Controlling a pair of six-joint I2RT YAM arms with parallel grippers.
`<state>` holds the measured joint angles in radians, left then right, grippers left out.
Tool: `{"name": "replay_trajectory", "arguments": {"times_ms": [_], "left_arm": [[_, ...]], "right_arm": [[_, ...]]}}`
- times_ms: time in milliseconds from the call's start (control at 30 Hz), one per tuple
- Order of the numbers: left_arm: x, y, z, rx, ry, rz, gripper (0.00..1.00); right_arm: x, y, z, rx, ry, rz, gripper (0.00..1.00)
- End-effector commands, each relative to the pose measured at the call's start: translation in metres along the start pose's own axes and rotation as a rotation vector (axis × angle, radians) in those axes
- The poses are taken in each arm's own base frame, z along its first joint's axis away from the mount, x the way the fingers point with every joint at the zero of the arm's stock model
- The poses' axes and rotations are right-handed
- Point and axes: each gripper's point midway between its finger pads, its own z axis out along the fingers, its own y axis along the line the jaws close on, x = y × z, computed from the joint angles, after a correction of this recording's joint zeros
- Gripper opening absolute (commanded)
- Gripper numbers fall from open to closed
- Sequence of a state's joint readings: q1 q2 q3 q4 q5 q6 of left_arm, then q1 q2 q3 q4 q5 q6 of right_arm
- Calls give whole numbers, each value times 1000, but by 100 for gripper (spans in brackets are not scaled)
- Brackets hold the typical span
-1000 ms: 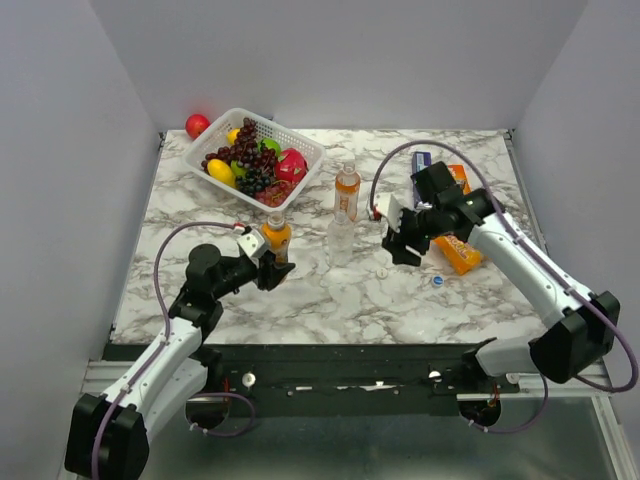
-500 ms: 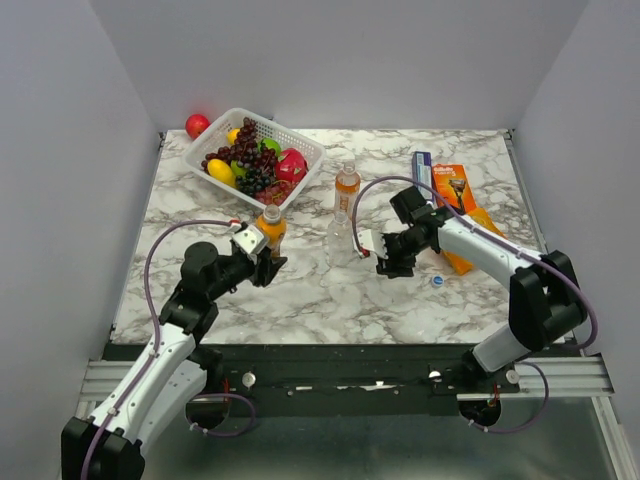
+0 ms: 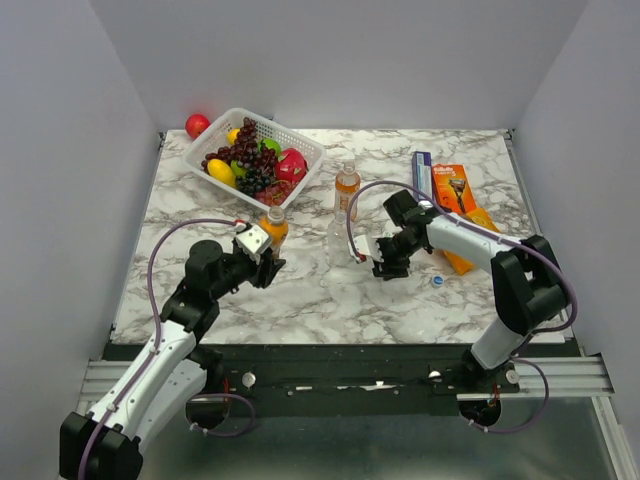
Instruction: Screw on the bottle caps
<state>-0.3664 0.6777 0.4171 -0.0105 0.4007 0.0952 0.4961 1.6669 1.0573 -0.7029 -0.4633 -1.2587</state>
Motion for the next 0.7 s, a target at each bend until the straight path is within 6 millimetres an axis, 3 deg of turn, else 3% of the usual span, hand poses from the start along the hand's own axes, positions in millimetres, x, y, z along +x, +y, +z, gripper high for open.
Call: {"name": "replay_trajectory", "arguments": {"times_ms": [0, 667], "left_arm": [[-10, 2, 0, -11, -15, 26, 0], [-2, -2, 2, 0, -2, 18, 0]], "right_arm": [[0, 0, 9, -20, -10, -32, 60], [4, 2, 23, -39, 20, -1, 50]]}}
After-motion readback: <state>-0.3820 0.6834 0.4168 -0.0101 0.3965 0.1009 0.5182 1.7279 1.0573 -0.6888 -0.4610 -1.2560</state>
